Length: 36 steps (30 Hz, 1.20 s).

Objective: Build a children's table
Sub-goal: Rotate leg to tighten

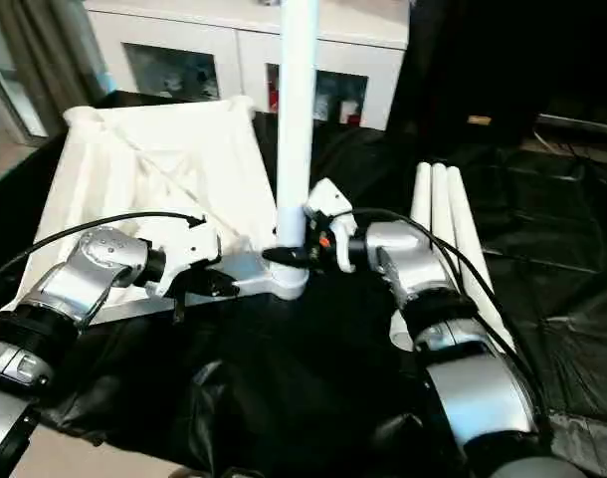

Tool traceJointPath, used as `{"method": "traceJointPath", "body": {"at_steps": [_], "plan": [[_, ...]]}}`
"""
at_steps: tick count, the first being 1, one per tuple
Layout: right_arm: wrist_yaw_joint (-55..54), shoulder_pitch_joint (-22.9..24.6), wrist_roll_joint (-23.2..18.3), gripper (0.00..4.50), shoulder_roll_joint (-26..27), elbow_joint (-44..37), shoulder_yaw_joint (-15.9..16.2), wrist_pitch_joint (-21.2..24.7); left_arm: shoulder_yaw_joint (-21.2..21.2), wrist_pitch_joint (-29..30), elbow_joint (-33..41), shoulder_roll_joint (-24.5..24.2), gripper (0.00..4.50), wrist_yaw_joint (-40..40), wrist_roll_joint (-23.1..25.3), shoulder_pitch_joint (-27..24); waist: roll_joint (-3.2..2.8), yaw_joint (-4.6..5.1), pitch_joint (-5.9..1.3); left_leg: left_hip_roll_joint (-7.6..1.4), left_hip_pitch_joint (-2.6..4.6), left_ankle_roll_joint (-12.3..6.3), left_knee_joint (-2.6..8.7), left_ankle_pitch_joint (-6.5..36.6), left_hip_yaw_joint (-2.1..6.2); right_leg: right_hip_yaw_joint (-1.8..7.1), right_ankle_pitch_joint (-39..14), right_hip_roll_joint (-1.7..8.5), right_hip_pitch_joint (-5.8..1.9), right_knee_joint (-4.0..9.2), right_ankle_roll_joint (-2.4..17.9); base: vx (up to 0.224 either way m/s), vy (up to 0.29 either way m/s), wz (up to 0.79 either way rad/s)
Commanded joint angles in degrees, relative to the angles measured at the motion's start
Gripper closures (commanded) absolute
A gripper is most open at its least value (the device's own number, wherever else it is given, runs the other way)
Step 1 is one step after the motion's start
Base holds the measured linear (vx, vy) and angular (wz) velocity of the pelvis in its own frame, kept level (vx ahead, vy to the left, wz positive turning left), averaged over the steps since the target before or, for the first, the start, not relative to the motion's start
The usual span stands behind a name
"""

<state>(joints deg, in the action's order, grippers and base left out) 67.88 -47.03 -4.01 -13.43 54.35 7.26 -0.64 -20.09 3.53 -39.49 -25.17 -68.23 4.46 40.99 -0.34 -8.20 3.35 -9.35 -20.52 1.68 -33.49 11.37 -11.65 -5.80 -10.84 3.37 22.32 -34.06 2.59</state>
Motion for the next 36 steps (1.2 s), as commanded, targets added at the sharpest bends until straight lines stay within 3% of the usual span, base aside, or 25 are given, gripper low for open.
{"method": "traceJointPath", "body": {"at_steps": [1,6,8,10,13,15,16,17,18,19,20,25,33,35,36], "plan": [[0.8,3.9,3.5,2.6,-0.2,4.1,3.8,2.9,1.0,-2.4,3.3,-0.6,4.5,-0.6,-1.2,1.9,-0.3,0.15,-3.71,-5.7,0.98,-1.82,3.93,8.9,2.38,4.47,-11.4,7.51,-2.5,3.52,12.3,0.0,0.0,0.0],[-7.8,3.8,4.0,2.6,1.2,5.3,1.9,3.3,0.9,-2.4,2.3,0.3,4.5,1.3,-0.3,2.3,-0.38,0.33,-3.65,-5.65,0.91,-1.12,4.04,9.4,2.53,4.42,-12.1,7.4,-2.44,3.55,12.0,0.0,0.0,0.0],[-19.3,2.9,3.5,2.6,3.1,8.3,-0.9,4.3,1.3,-0.4,-0.2,2.3,4.5,7.2,1.6,3.6,-0.32,0.59,-3.4,-5.64,1.09,-0.24,4.28,11.0,2.6,4.53,-14.9,7.45,-2.15,3.93,11.5,0.0,0.0,0.0],[-22.4,2.6,3.2,2.6,3.7,9.1,-1.7,4.5,1.5,0.6,-1.2,3.1,4.5,9.6,2.3,4.3,-0.21,1.0,-3.05,-5.37,1.53,1.58,4.53,14.8,2.96,4.5,-23.1,7.85,-2.23,5.0,9.5,0.0,0.0,0.0],[-35.3,2.2,2.2,2.6,6.8,11.2,-4.6,6.4,1.7,8.1,-6.4,6.7,4.5,19.7,5.2,7.6,-0.24,1.69,-3.08,-5.42,1.55,2.19,4.75,15.3,3.04,4.67,-22.5,7.65,-2.11,4.98,9.3,0.0,0.0,0.0],[-39.7,2.1,1.7,2.6,7.9,11.8,-5.6,7.1,1.8,10.0,-8.0,8.0,4.5,22.4,5.6,8.5,-0.21,1.99,-3.03,-5.25,2.03,2.6,4.65,16.3,2.96,4.73,-22.8,7.53,-1.75,5.28,9.4,0.0,0.0,0.0],[-44.7,1.7,1.3,2.6,9.9,12.7,-6.4,7.9,2.0,12.1,-9.9,10.3,4.5,25.9,5.9,9.6,-0.13,1.91,-3.17,-5.16,1.63,2.25,4.61,16.1,3.15,4.63,-22.9,7.8,-2.17,5.23,9.3,0.0,0.0,0.0],[-46.2,1.6,1.2,2.6,10.5,13.0,-6.7,8.1,2.1,12.7,-10.5,11.0,4.5,26.9,6.0,9.9,-0.37,1.99,-3.2,-5.31,1.82,2.42,4.62,15.9,3.06,4.77,-22.0,7.68,-1.89,5.31,9.3,0.0,0.0,0.0],[-47.1,1.5,1.1,2.6,10.8,13.1,-6.8,8.2,2.2,13.0,-10.8,11.5,4.5,27.5,5.9,10.1,-0.28,1.89,-3.18,-5.26,1.99,2.48,4.59,15.9,3.06,4.69,-21.7,7.63,-1.77,5.35,9.4,0.0,0.0,0.0],[-50.6,0.9,1.1,2.6,12.6,13.9,-7.1,8.6,2.5,14.2,-12.3,13.7,4.5,30.1,5.9,10.8,-0.26,2.09,-3.21,-5.09,1.64,2.02,4.56,15.7,2.97,4.74,-20.9,7.64,-1.97,5.2,9.7,0.0,0.0,0.0],[-52.2,0.6,1.2,2.6,13.4,14.3,-7.3,8.7,2.7,14.7,-13.0,14.7,4.5,31.2,5.9,11.1,-0.29,1.92,-3.28,-5.23,1.89,2.31,4.59,15.6,2.98,4.71,-20.0,7.56,-1.82,5.17,9.7,0.0,0.0,0.0],[-54.6,-0.4,1.0,2.6,15.0,15.1,-7.6,8.9,2.9,15.0,-14.3,16.4,4.5,33.0,6.0,11.9,-0.45,1.94,-3.33,-5.1,1.74,1.65,4.61,16.4,2.96,4.7,-18.4,7.54,-2.03,5.1,10.1,0.0,0.0,0.0],[-54.7,-1.5,0.6,2.6,16.9,15.4,-8.7,7.1,3.2,14.8,-16.4,16.6,4.5,33.4,5.9,13.0,-0.41,2.03,-3.11,-5.2,1.7,1.74,4.9,18.6,3.27,4.66,-23.0,7.74,-1.97,5.67,8.4,0.0,0.0,0.0],[-54.6,-1.6,0.7,2.04,16.9,15.4,-8.7,6.9,3.3,14.7,-16.5,16.6,4.5,33.4,6.0,13.0,-0.41,2.05,-3.08,-5.25,1.65,1.75,4.95,18.6,3.29,4.7,-23.2,7.79,-1.93,5.71,8.3,0.0,0.0,0.0],[-54.5,-1.7,0.1,2.04,16.9,15.4,-9.5,6.9,3.3,14.6,-16.6,16.4,4.5,33.3,6.0,13.0,-0.38,2.05,-3.08,-5.26,1.67,1.77,4.95,18.6,3.28,4.7,-23.2,7.78,-1.91,5.71,8.3,0.0,0.0,0.0]]}}
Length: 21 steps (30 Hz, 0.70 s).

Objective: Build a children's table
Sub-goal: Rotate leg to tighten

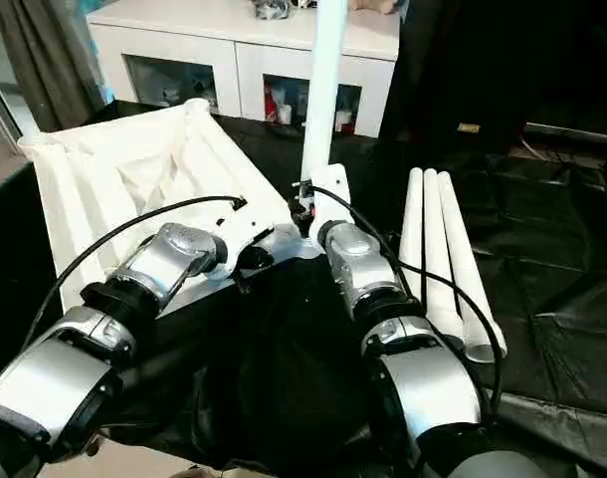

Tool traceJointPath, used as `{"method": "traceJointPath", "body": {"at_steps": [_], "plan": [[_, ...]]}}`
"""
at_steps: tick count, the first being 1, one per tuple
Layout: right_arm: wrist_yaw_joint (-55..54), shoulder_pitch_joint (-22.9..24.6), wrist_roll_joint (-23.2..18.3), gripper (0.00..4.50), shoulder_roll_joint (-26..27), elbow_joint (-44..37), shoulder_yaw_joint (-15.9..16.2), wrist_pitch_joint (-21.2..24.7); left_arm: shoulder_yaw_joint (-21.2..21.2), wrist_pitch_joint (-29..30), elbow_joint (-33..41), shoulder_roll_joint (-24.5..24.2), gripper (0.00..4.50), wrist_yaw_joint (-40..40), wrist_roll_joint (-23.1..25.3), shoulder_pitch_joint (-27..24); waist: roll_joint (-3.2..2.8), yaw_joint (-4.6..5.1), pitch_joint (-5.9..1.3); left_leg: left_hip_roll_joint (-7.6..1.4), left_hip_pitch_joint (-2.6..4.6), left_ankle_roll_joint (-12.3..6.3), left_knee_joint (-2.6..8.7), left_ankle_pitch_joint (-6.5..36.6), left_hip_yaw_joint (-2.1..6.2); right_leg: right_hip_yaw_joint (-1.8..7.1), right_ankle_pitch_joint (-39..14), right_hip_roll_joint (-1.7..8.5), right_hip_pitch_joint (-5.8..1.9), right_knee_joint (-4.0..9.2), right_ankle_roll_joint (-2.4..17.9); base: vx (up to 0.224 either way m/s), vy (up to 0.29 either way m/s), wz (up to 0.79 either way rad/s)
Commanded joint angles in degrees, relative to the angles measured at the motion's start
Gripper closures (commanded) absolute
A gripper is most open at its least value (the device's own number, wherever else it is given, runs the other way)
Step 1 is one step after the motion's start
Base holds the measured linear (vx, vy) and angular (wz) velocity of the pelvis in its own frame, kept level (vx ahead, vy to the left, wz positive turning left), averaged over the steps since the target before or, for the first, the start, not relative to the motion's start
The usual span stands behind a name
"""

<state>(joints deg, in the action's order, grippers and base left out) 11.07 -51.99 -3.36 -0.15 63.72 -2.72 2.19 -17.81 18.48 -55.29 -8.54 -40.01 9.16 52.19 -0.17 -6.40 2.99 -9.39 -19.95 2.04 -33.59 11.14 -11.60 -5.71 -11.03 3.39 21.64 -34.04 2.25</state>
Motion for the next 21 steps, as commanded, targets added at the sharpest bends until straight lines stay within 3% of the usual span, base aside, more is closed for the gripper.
{"method": "traceJointPath", "body": {"at_steps": [1,5,9,11,14,16,19,21], "plan": [[2.4,3.0,-1.0,1.88,3.6,6.0,0.0,3.9,1.0,-1.1,-0.6,-0.4,4.5,4.9,1.3,1.6,-0.59,0.27,-2.69,-5.21,1.15,1.42,5.05,19.1,3.24,4.64,-23.2,7.75,-1.15,5.72,8.7,0.0,0.0,0.0],[4.8,2.2,-3.4,1.54,3.3,4.7,-2.3,1.9,0.2,-4.4,1.8,-1.8,4.5,3.2,1.9,0.5,-0.58,0.33,-2.89,-5.27,0.68,0.96,5.1,17.4,3.25,4.66,-20.5,7.77,-1.38,5.41,8.9,0.0,0.0,0.0],[7.7,2.3,-3.7,1.18,3.0,3.5,-2.4,1.1,0.2,-4.7,3.4,-2.8,4.5,1.5,1.6,-0.4,-0.76,0.65,-3.03,-5.21,0.47,0.3,4.86,15.2,2.96,4.67,-16.0,7.71,-1.62,4.88,10.8,0.0,0.0,0.0],[11.3,2.8,-3.5,1.09,2.2,2.1,-1.6,0.7,0.0,-6.7,5.2,-3.9,4.5,-0.7,1.2,-1.7,-0.76,0.45,-3.2,-5.17,0.27,-0.5,4.63,13.2,2.9,4.65,-13.9,7.87,-1.94,4.58,11.4,0.0,0.0,0.0],[14.9,3.3,-2.7,0.8,1.1,0.7,-0.5,0.6,0.0,-9.0,6.9,-4.7,4.5,-3.4,0.3,-3.0,-0.59,0.59,-3.63,-5.13,-0.03,-2.23,4.31,8.5,2.63,4.44,-6.4,7.45,-2.22,3.61,12.8,0.0,0.0,0.0],[20.4,4.3,-1.7,0.67,-1.0,-1.5,1.5,0.6,-0.4,-13.6,9.0,-6.0,4.5,-7.5,-0.7,-4.7,-0.54,0.43,-3.94,-5.05,-0.62,-4.17,3.85,4.7,2.55,4.2,-0.2,7.38,-2.6,2.64,14.0,0.0,0.0,0.0],[27.7,6.3,-1.4,0.67,-3.8,-5.2,3.5,1.0,-0.9,-15.9,11.2,-7.4,4.5,-11.1,-1.6,-6.5,-0.75,-0.03,-4.31,-5.2,-0.75,-7.05,3.14,1.3,2.24,3.94,6.8,7.09,-2.17,1.76,15.0,0.0,0.0,0.0],[34.0,8.5,-0.5,0.67,-6.8,-8.7,5.5,0.1,-1.2,-17.7,12.0,-8.6,4.5,-13.4,-1.9,-7.7,-0.66,-0.5,-4.23,-5.27,-0.7,-7.71,2.97,2.1,2.22,3.82,6.2,7.02,-2.15,1.72,14.7,0.0,0.0,0.0]]}}
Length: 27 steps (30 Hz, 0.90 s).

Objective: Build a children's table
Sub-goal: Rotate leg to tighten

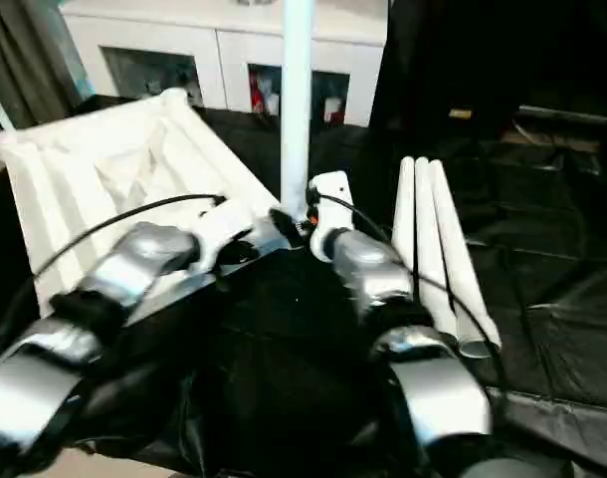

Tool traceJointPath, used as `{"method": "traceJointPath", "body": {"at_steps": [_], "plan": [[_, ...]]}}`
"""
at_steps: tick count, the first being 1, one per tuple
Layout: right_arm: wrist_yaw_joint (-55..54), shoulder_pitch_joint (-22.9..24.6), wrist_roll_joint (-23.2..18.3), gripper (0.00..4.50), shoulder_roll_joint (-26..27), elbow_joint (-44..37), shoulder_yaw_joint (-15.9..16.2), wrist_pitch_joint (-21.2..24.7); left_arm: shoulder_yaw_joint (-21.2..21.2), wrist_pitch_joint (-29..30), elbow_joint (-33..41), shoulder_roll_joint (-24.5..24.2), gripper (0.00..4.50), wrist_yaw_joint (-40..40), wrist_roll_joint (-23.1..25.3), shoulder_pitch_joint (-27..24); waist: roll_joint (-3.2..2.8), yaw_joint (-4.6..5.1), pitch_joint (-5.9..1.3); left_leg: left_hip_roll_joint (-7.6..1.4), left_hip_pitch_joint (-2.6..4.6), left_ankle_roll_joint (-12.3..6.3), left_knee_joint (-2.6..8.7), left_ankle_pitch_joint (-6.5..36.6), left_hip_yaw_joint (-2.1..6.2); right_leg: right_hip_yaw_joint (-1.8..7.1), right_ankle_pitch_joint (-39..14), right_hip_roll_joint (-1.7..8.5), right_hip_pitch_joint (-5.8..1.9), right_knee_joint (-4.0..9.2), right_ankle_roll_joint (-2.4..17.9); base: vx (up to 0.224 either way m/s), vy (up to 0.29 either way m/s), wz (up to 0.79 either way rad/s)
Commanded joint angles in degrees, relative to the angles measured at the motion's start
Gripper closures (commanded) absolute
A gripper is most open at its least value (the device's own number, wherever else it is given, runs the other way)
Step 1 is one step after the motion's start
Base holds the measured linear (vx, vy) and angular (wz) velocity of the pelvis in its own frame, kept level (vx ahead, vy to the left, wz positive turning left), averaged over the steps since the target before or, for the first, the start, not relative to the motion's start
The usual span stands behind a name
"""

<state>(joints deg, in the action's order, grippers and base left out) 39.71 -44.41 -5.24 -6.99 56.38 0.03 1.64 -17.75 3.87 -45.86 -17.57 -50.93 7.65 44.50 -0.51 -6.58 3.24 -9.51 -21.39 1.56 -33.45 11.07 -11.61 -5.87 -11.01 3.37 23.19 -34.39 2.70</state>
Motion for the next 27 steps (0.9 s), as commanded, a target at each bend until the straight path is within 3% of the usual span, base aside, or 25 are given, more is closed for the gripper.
{"method": "traceJointPath", "body": {"at_steps": [1,3,4,5,7,17,22,23,27], "plan": [[8.1,2.1,2.2,0.67,-2.0,-3.0,3.9,0.0,-1.2,-4.4,3.0,-0.1,4.5,-3.7,-0.7,-0.6,-0.43,-0.64,-4.41,-5.4,1.03,-6.92,2.85,3.5,2.14,4.0,4.1,7.06,-3.33,2.33,14.0,0.0,0.0,0.0],[10.0,2.8,2.0,0.67,-3.0,-4.1,4.3,0.2,-1.1,-4.5,3.3,-0.4,4.5,-4.5,-1.1,-1.0,-0.41,-0.71,-4.34,-5.43,0.99,-6.19,2.95,4.2,2.17,4.05,2.3,7.11,-3.41,2.4,13.9,0.0,0.0,0.0],[11.8,3.4,1.6,0.67,-3.8,-5.2,4.6,0.6,-0.9,-4.4,3.6,-0.6,4.5,-5.1,-1.5,-1.2,-0.94,-0.93,-4.22,-5.46,1.02,-5.25,3.04,5.3,2.28,4.04,0.1,7.06,-3.38,2.58,13.7,0.0,0.0,0.0],[13.9,4.2,1.4,0.67,-5.1,-6.9,5.1,0.9,-0.8,-4.9,4.0,-1.0,4.5,-6.1,-2.1,-1.7,-0.62,-0.92,-4.08,-5.51,1.09,-4.5,3.16,6.8,2.24,4.1,-1.8,7.04,-3.39,2.97,13.1,0.0,0.0,0.0],[17.0,5.6,1.0,0.67,-7.2,-9.7,5.9,1.6,-0.5,-5.7,4.8,-1.8,4.5,-8.3,-2.9,-2.6,-0.69,-1.13,-4.13,-5.48,1.04,-3.84,3.16,7.0,2.29,4.2,-2.2,7.07,-3.49,2.91,13.0,0.0,0.0,0.0],[22.0,7.9,-1.4,0.67,-9.2,-15.2,5.2,1.0,0.0,-6.6,7.3,-3.7,4.5,-13.9,-4.8,-5.1,-0.62,-1.72,-4.39,-5.33,0.91,-4.47,2.8,4.8,2.3,4.08,-0.7,7.0,-3.42,2.58,13.0,0.0,0.0,0.0],[22.0,8.1,-1.5,0.67,-8.7,-15.6,5.6,1.4,0.2,-6.7,7.6,-3.7,4.5,-14.1,-4.8,-5.3,-0.66,-1.84,-4.28,-5.31,0.95,-3.76,2.86,5.9,2.32,4.09,-2.4,7.02,-3.35,2.75,12.9,0.0,0.0,0.0],[22.0,8.0,-1.5,0.95,-8.5,-15.6,5.7,1.7,0.2,-6.8,7.5,-3.7,4.5,-14.2,-4.8,-5.4,-0.61,-1.84,-4.26,-5.27,0.91,-3.66,2.85,6.0,2.32,4.11,-2.8,7.04,-3.39,2.79,12.8,0.0,0.0,0.0],[22.3,8.0,-1.5,1.09,-8.2,-15.5,5.9,2.2,0.2,-6.8,7.4,-3.8,4.5,-14.2,-4.7,-5.5,-0.63,-1.85,-4.26,-5.24,0.92,-3.26,2.83,6.0,2.34,4.12,-4.0,6.98,-3.38,2.83,12.3,0.0,0.0,0.0]]}}
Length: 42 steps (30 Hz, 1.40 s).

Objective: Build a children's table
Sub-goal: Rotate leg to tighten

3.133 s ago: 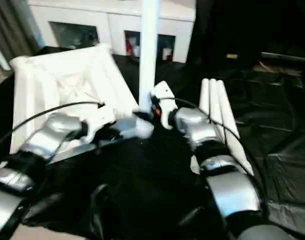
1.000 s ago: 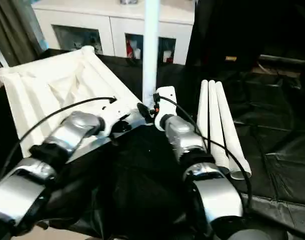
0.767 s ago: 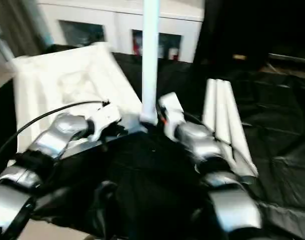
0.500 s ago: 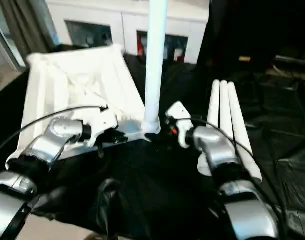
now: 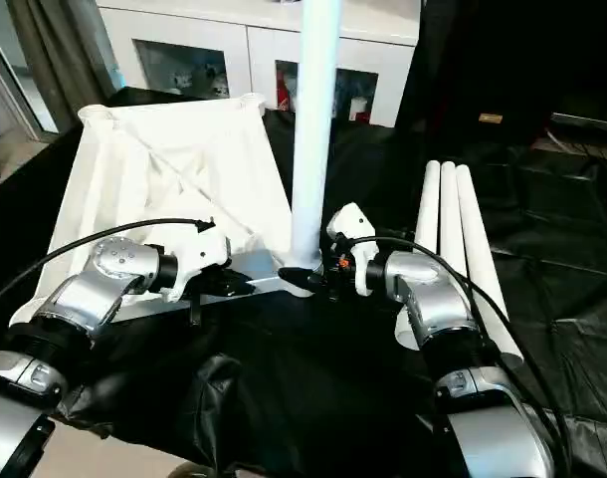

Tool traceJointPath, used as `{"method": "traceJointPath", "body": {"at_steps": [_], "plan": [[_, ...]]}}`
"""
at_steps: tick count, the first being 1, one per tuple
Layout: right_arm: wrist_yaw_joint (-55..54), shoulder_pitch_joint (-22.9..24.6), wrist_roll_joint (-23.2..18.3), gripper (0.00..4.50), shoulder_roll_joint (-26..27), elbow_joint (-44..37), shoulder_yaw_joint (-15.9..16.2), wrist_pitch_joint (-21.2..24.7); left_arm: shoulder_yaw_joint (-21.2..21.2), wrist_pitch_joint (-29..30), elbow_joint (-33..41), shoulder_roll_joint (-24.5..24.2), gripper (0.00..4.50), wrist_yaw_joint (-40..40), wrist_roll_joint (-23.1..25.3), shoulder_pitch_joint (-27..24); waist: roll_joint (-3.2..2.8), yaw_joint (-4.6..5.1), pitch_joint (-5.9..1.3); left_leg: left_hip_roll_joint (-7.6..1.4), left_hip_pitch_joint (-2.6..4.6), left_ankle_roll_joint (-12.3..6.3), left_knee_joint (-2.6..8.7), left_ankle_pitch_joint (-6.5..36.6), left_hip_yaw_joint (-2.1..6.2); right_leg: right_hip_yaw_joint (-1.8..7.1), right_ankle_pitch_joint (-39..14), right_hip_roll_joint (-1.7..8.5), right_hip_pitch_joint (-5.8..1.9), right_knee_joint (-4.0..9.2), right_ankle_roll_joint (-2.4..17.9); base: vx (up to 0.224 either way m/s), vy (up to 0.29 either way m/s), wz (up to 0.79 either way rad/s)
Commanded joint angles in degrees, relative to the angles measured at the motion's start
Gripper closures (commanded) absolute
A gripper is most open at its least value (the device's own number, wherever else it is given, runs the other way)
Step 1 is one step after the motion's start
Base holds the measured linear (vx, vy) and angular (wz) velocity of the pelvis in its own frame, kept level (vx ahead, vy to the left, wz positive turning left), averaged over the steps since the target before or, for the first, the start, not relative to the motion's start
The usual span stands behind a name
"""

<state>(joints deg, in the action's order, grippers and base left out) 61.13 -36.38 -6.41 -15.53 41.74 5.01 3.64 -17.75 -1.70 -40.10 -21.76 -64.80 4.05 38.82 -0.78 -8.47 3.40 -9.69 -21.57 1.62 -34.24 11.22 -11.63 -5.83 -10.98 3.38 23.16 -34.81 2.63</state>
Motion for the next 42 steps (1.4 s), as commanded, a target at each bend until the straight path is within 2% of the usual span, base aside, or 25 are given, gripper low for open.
{"method": "traceJointPath", "body": {"at_steps": [1,2,7,14,15,16,17,18,19,20,21,24,25,26,27,28,29,30,32,34,36,39,40,41,42], "plan": [[1.0,0.1,-0.4,1.22,0.4,-0.9,0.9,0.4,0.3,-1.1,1.6,0.3,4.5,-0.3,-1.0,0.1,-0.32,0.06,-4.4,-5.07,1.1,-3.26,3.6,5.9,2.37,4.08,-4.1,6.96,-3.32,3.22,12.3,0.0,0.0,0.0],[1.0,0.1,-0.4,1.46,0.4,-0.8,1.0,0.4,0.3,-1.1,1.6,0.3,4.5,-0.3,-0.9,0.2,-0.29,0.04,-4.4,-5.03,1.07,-3.25,3.58,6.0,2.37,4.08,-4.4,7.0,-3.36,3.25,12.3,0.0,0.0,0.0],[1.1,0.2,-0.2,1.75,0.4,-0.6,1.1,0.6,0.6,-1.0,1.3,0.2,4.5,-0.1,-0.6,0.3,-0.34,0.0,-4.47,-4.98,1.0,-3.23,3.46,5.7,2.38,4.09,-4.3,6.98,-3.37,3.18,12.1,0.0,0.0,0.0],[0.0,1.3,0.1,1.8,1.0,0.1,1.2,1.1,1.0,-0.7,0.8,0.5,4.5,1.0,-0.5,0.5,-0.4,-0.03,-4.57,-4.98,1.02,-3.61,3.35,5.3,2.37,4.02,-3.1,6.94,-3.37,3.02,12.5,0.0,0.0,0.0],[-1.3,1.5,0.3,1.8,1.3,0.8,0.9,1.0,1.2,-0.3,0.4,0.7,4.5,2.0,-0.4,0.7,-0.4,-0.01,-4.56,-4.96,1.03,-3.56,3.33,5.4,2.36,4.02,-3.2,6.91,-3.33,3.06,12.5,0.0,0.0,0.0],[-7.3,1.4,1.3,1.8,2.5,3.7,-0.2,0.4,1.5,1.0,-1.0,1.6,4.5,5.4,0.5,1.5,-0.45,0.04,-4.47,-5.01,1.06,-3.23,3.42,5.7,2.38,4.03,-3.8,6.95,-3.25,3.15,12.4,0.0,0.0,0.0],[-9.6,1.3,1.7,1.8,3.0,4.7,-0.6,0.2,1.6,1.4,-1.6,1.9,4.5,6.6,0.9,1.8,-0.4,0.33,-4.2,-4.93,1.24,-2.36,3.6,7.1,2.39,4.04,-6.2,6.92,-3.02,3.55,12.3,0.0,0.0,0.0],[-14.8,1.0,2.0,1.8,4.0,7.0,-1.8,0.3,2.1,2.9,-3.2,2.9,4.5,9.9,1.4,2.8,-0.4,0.33,-4.2,-4.93,1.24,-2.36,3.6,7.1,2.39,4.04,-6.2,6.92,-3.02,3.55,12.3,0.0,0.0,0.0],[-21.9,0.5,2.0,1.8,5.8,10.0,-3.7,0.5,3.2,5.1,-5.8,4.8,4.5,14.7,1.6,4.5,-0.36,0.67,-3.81,-4.72,1.6,-0.65,3.94,10.4,2.5,4.11,-13.3,7.23,-3.1,4.54,11.2,0.0,0.0,0.0],[-21.9,0.5,2.0,1.8,5.8,10.0,-3.7,0.5,3.2,5.1,-5.8,4.8,4.5,14.7,1.6,4.5,-0.43,0.83,-3.64,-4.72,1.99,0.49,4.11,12.4,2.65,4.16,-17.8,7.35,-3.03,5.07,10.3,0.0,0.0,0.0],[-24.2,0.4,1.9,1.8,6.5,10.9,-4.3,0.5,3.8,5.8,-6.8,5.6,4.5,16.4,1.5,5.2,-0.34,0.8,-3.67,-4.7,1.98,0.67,4.17,12.8,2.75,4.16,-19.1,7.49,-3.21,5.29,9.7,0.0,0.0,0.0],[-32.4,-0.6,1.0,1.8,9.0,13.3,-6.6,1.3,4.9,8.6,-9.9,8.2,4.5,22.8,1.7,7.6,-0.66,1.0,-3.6,-4.85,2.28,1.36,4.46,14.2,2.84,4.31,-19.3,7.18,-2.84,5.35,9.2,0.0,0.0,0.0],[-41.8,-2.6,-0.7,1.8,12.3,16.6,-9.6,1.8,6.0,11.3,-13.3,11.4,4.5,29.8,1.7,10.2,-0.5,1.18,-3.52,-4.79,2.34,1.82,4.5,14.9,2.82,4.42,-19.6,7.35,-2.84,5.45,9.4,0.0,0.0,0.0],[-44.3,-3.3,-1.0,1.8,13.3,17.7,-10.4,1.6,6.3,11.8,-14.3,12.3,4.5,31.6,1.9,10.9,-0.57,1.3,-3.38,-4.68,2.98,2.62,4.52,16.6,2.85,4.35,-21.9,7.26,-2.46,5.8,9.3,0.0,0.0,0.0],[-44.3,-3.3,-1.0,1.8,13.3,17.7,-10.4,1.6,6.3,11.8,-14.3,12.3,4.5,31.6,1.9,10.9,-0.47,1.3,-3.38,-4.56,2.99,2.66,4.52,16.8,2.93,4.27,-22.8,7.32,-2.62,5.92,9.0,0.0,0.0,0.0],[-47.6,-5.2,-1.5,1.8,15.9,19.7,-11.0,1.6,6.3,12.0,-16.2,14.4,4.5,34.9,2.5,12.3,-1.44,1.18,-3.47,-4.53,2.58,2.35,4.48,16.6,3.1,4.38,-22.5,7.61,-2.82,5.93,8.8,0.0,0.0,0.0],[-48.2,-6.0,-1.5,1.8,16.8,20.4,-11.0,1.3,6.3,12.0,-16.9,15.3,4.5,36.0,2.6,12.9,-1.07,1.34,-3.48,-4.72,2.68,2.43,4.61,16.8,3.03,4.37,-21.8,7.41,-2.8,6.07,8.6,0.0,0.0,0.0],[-48.7,-6.5,-1.2,1.8,17.3,20.8,-10.7,1.1,6.3,12.1,-17.2,15.7,4.5,36.5,2.6,13.2,-0.99,1.2,-3.68,-4.62,2.54,1.91,4.6,15.7,2.97,4.38,-18.1,7.28,-3.01,5.58,9.2,0.0,0.0,0.0],[-48.2,-7.7,-0.7,1.8,18.4,20.9,-10.2,-0.9,6.6,11.4,-17.6,17.1,4.5,36.6,2.1,13.6,-0.88,1.06,-3.82,-4.51,2.26,1.03,4.46,14.0,2.79,4.42,-15.0,7.32,-3.24,5.24,9.9,0.0,0.0,0.0],[-47.7,-8.2,-1.0,1.1,18.6,20.9,-10.6,-1.8,6.5,10.7,-17.8,17.4,4.5,36.0,2.0,13.6,-0.78,0.89,-3.97,-4.51,2.05,0.03,4.3,12.0,2.7,4.43,-12.6,7.39,-3.42,4.94,10.3,0.0,0.0,0.0],[-47.2,-8.5,-1.0,1.04,18.6,21.1,-10.8,-2.1,6.4,10.5,-18.0,17.4,4.5,35.8,2.0,13.7,-0.77,0.9,-3.99,-4.49,1.89,-0.53,4.28,11.5,2.65,4.41,-11.5,7.32,-3.5,4.8,10.5,0.0,0.0,0.0],[-45.8,-9.2,-0.3,0.73,18.2,21.4,-10.5,-2.8,6.4,9.4,-18.0,17.2,4.5,34.4,1.8,13.5,-0.73,1.78,-3.99,-4.48,1.51,-1.08,4.38,11.1,2.83,4.17,-10.4,7.28,-3.83,4.59,11.2,0.0,0.0,0.0],[-42.3,-9.1,0.7,0.67,16.6,20.7,-9.0,-3.2,6.2,8.2,-17.4,16.3,4.5,32.2,1.8,12.9,-0.54,1.98,-4.15,-4.32,1.28,-1.72,4.15,10.1,2.84,4.11,-9.9,7.37,-4.04,4.52,11.5,0.0,0.0,0.0],[-38.2,-8.3,1.8,0.67,14.8,19.4,-7.2,-3.3,6.0,7.5,-16.5,15.4,4.5,29.9,1.6,12.0,-0.61,2.0,-4.46,-4.34,1.15,-2.53,3.85,7.7,2.74,4.16,-7.1,7.32,-4.12,4.08,11.9,0.0,0.0,0.0],[-38.2,-8.3,1.8,0.67,14.8,19.4,-7.2,-3.3,6.0,7.5,-16.5,15.4,4.5,29.9,1.6,12.0,-0.61,2.0,-4.46,-4.34,1.15,-2.53,3.85,7.7,2.74,4.16,-7.1,7.32,-4.12,4.08,11.9,0.0,0.0,0.0]]}}
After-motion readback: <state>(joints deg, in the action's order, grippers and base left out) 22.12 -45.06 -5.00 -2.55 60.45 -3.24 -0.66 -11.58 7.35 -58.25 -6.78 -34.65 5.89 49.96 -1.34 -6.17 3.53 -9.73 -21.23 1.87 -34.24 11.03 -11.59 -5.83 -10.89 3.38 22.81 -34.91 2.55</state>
